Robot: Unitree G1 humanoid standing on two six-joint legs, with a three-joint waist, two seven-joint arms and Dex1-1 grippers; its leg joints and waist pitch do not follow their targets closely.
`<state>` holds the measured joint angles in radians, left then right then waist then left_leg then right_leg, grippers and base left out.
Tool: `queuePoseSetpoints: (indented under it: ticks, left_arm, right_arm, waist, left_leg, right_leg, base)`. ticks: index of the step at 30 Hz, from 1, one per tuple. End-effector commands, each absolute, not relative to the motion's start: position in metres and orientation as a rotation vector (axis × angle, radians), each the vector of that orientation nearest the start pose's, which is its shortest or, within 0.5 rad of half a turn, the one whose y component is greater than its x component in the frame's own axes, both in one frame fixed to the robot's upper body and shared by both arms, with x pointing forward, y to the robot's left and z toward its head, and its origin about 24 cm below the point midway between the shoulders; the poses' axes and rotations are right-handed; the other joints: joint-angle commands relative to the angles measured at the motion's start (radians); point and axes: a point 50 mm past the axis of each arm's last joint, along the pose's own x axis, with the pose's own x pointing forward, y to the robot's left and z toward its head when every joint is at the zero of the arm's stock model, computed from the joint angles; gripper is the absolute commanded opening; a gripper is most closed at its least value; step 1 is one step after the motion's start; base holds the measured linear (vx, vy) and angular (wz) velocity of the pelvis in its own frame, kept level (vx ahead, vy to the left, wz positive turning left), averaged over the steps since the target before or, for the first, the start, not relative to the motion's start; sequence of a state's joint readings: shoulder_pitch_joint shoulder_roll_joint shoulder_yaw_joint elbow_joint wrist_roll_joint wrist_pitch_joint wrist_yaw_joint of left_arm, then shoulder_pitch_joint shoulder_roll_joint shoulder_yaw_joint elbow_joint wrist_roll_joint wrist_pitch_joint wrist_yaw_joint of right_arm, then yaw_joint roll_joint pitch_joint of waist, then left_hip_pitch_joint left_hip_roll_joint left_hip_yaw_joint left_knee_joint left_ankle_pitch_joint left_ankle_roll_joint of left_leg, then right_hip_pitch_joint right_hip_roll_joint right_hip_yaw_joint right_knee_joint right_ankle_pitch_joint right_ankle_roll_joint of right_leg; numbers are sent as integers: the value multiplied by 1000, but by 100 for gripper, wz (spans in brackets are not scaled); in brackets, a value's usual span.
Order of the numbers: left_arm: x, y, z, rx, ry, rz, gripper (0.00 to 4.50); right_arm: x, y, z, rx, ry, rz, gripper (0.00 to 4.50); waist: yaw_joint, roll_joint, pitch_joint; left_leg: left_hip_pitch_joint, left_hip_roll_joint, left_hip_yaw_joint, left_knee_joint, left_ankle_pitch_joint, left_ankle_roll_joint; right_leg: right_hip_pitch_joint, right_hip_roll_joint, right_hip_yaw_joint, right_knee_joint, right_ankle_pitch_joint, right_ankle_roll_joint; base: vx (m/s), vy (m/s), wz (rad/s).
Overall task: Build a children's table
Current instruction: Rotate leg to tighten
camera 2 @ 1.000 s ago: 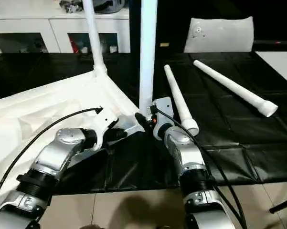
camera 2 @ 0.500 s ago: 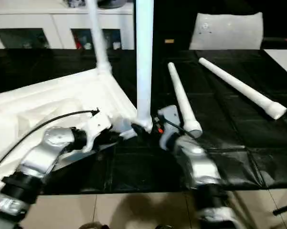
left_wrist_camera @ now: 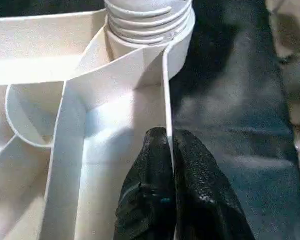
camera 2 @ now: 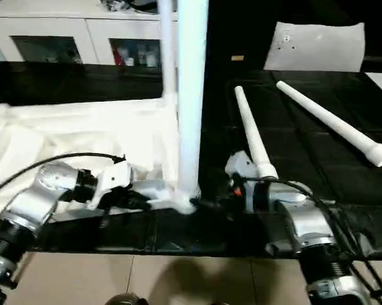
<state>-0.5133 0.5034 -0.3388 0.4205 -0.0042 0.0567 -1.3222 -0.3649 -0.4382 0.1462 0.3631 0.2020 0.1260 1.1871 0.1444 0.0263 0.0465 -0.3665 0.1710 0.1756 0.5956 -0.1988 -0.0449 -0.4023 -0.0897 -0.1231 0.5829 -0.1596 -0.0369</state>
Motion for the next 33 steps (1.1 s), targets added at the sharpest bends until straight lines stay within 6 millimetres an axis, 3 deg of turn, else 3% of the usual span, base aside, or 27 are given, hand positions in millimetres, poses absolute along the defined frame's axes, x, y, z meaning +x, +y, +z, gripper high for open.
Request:
queuePoseSetpoints:
  ticks: [1,13,14,18,30,33]
  left_arm:
    - [296,144,67,576,425,-1559,0]
    - [292,139,66,596,442,-1662,0]
    - [291,138,66,596,441,-1666,0]
    - [291,136,66,601,439,-1678,0]
    - [290,139,65,607,450,-1681,0]
    - [290,139,65,604,451,-1677,0]
  right_arm:
    - [288,-163,58,-205,286,1292,445]
    - [283,-147,56,-225,308,1444,445]
    - [282,-146,54,-218,313,1453,418]
    - [281,-142,51,-205,323,1478,410]
    - [277,-136,49,-142,345,1513,296]
    - [277,-136,48,-138,349,1516,288]
  waist:
    - [-2,2,-68]
    - [6,1,-68]
    - [7,2,-68]
    - [11,0,-68]
    - [17,-3,-68]
    - [17,-3,-67]
  left_leg:
    - [12,71,-21,-71,-171,58]
    - [13,74,-23,-73,-190,47]
    - [12,75,-23,-72,-184,48]
    - [13,75,-22,-72,-188,47]
    - [12,74,-23,-71,-178,46]
    - [13,74,-23,-72,-189,40]
  right_leg:
    - [56,-83,65,-56,-227,-184]
    - [55,-85,67,-57,-259,-178]
    - [55,-85,67,-56,-249,-181]
    - [54,-86,67,-57,-257,-179]
    - [55,-87,67,-56,-275,-167]
    - [53,-87,67,-59,-299,-159]
  base:
    - [0,0,0]
    - [0,0,0]
    - [0,0,0]
    - [0,0,0]
    - [0,0,0]
    - [0,0,0]
